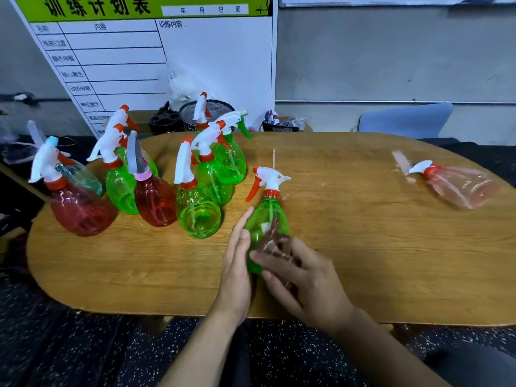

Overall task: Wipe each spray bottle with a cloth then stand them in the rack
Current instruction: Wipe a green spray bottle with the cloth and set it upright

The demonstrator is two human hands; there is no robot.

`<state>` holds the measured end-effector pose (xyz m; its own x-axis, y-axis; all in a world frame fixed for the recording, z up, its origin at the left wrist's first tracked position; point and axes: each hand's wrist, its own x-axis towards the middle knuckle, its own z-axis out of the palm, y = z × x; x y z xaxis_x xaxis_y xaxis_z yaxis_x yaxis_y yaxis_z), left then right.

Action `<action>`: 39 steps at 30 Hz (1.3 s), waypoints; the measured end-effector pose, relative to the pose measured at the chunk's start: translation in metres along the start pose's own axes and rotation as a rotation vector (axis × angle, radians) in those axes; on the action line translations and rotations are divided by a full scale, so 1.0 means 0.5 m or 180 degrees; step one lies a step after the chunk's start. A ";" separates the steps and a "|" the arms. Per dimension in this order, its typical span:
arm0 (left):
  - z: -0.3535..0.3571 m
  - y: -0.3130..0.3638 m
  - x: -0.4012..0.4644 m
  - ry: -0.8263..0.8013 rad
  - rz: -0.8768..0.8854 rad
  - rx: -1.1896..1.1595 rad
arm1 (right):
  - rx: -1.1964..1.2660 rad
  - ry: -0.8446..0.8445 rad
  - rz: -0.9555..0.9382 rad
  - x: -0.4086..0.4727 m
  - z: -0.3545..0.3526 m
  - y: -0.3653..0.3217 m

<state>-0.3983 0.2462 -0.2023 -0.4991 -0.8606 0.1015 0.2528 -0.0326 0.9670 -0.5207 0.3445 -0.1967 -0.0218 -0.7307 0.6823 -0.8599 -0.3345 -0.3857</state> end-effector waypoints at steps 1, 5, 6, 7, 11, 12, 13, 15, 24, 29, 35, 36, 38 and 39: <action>0.003 0.002 -0.001 0.0022 -0.0005 -0.0058 | -0.0071 -0.0072 -0.0140 -0.008 0.002 -0.005; 0.009 0.005 -0.007 0.0043 -0.0068 -0.0055 | 0.0036 0.0258 0.0043 -0.006 -0.005 -0.010; 0.009 0.003 -0.007 0.0025 -0.0054 0.0068 | 0.0086 0.0503 0.0286 0.004 -0.011 -0.006; 0.010 0.001 -0.007 -0.0033 -0.0049 0.0196 | 0.0133 0.0747 0.0554 0.015 -0.017 0.000; 0.011 -0.014 -0.008 -0.0413 0.0006 0.0584 | 0.0407 0.0996 0.1284 0.049 -0.024 0.026; 0.012 -0.015 -0.009 -0.0451 0.0014 0.0595 | 0.0406 0.0902 0.1353 0.050 -0.021 0.029; 0.011 -0.013 -0.008 -0.0442 -0.0002 0.0548 | 0.0348 0.0815 0.1350 0.050 -0.017 0.028; 0.006 -0.010 -0.006 -0.0315 -0.0054 0.0466 | 0.0191 0.0701 0.1134 0.042 -0.009 0.021; 0.002 0.003 -0.005 0.0089 -0.0056 -0.0035 | 0.0152 0.0221 -0.0015 -0.026 0.017 -0.017; 0.006 -0.008 -0.007 -0.0163 -0.0083 0.0400 | 0.0439 0.1106 0.1112 0.035 -0.017 0.009; 0.003 -0.006 -0.006 -0.0215 -0.0053 0.0380 | 0.0457 0.0846 0.1328 0.049 0.003 0.016; 0.000 -0.006 -0.004 -0.0178 -0.0071 0.0360 | 0.0358 0.0788 0.1124 0.041 0.005 0.009; -0.002 -0.005 -0.001 -0.0181 -0.0091 0.0299 | 0.0260 0.0657 0.0646 0.017 0.010 -0.002; -0.002 -0.005 0.002 -0.0183 -0.0098 0.0240 | 0.0236 0.0563 0.0416 0.003 0.014 -0.006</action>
<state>-0.3984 0.2449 -0.2047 -0.5529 -0.8292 0.0825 0.1745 -0.0184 0.9845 -0.5144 0.3403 -0.1990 -0.2252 -0.6571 0.7194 -0.8041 -0.2916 -0.5181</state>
